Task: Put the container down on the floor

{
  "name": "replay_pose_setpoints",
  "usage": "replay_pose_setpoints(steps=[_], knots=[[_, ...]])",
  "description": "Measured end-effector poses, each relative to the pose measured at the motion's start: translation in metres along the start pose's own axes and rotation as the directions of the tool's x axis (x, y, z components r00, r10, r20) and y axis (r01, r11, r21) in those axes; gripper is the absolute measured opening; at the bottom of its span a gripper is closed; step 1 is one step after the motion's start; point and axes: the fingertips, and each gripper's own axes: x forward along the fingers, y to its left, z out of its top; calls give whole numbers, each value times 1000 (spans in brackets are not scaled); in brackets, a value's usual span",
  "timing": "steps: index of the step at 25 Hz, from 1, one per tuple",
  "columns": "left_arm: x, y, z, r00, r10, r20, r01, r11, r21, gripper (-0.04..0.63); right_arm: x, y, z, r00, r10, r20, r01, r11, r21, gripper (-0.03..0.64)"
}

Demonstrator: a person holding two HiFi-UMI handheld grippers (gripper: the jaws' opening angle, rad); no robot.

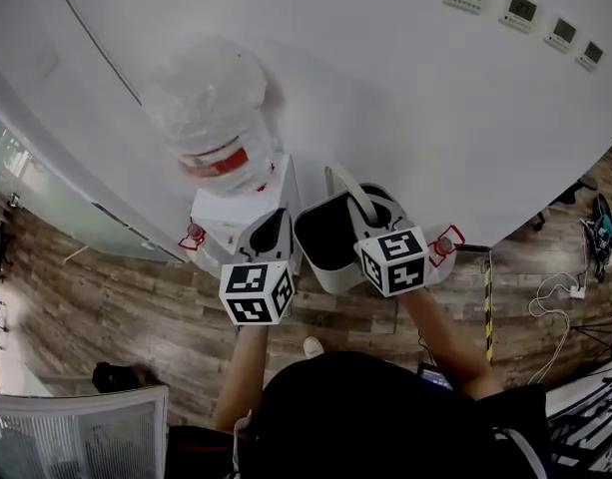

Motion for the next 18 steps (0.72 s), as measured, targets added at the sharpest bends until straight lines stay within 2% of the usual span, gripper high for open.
replay_pose_setpoints(steps=[9,18], knots=[[24,33,-13,995,-84,-48,84,996,-9,17,37,1,-7,996,-76,-38,77,997,29,28],[25,54,-36,991,-102,-88,98,994,-46,17,49,8,-24,992,-107,-67,111,992,57,29]])
